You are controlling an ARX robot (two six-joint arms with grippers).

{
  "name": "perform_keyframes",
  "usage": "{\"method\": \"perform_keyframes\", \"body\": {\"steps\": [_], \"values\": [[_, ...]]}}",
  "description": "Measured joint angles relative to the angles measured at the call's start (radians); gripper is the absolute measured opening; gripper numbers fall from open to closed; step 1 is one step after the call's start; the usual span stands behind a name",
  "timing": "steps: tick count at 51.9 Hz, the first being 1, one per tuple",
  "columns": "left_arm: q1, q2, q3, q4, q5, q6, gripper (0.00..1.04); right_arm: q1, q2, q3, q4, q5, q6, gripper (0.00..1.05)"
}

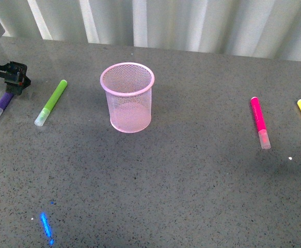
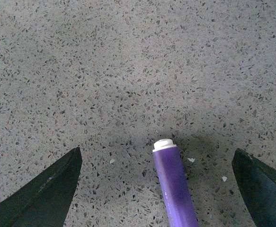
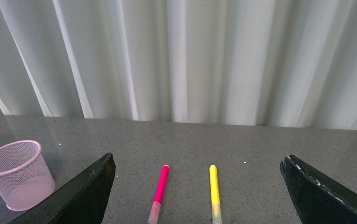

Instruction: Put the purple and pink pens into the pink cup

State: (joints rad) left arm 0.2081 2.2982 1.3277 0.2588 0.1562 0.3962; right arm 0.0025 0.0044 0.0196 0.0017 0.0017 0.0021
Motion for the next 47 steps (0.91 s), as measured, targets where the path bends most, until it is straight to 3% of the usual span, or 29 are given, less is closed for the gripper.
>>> {"method": "perform_keyframes", "body": {"steps": [33,47], "values": [[-0.001,0.025,0.023,-0.064,0.000,-0.006,0.97,0.000,0.000,0.000,0.000,0.000,0.000,0.98],[-0.009,0.024,0.035,-0.125,-0.001,-0.040,0.61,0.000,0.000,0.000,0.000,0.000,0.000,0.98]]}}
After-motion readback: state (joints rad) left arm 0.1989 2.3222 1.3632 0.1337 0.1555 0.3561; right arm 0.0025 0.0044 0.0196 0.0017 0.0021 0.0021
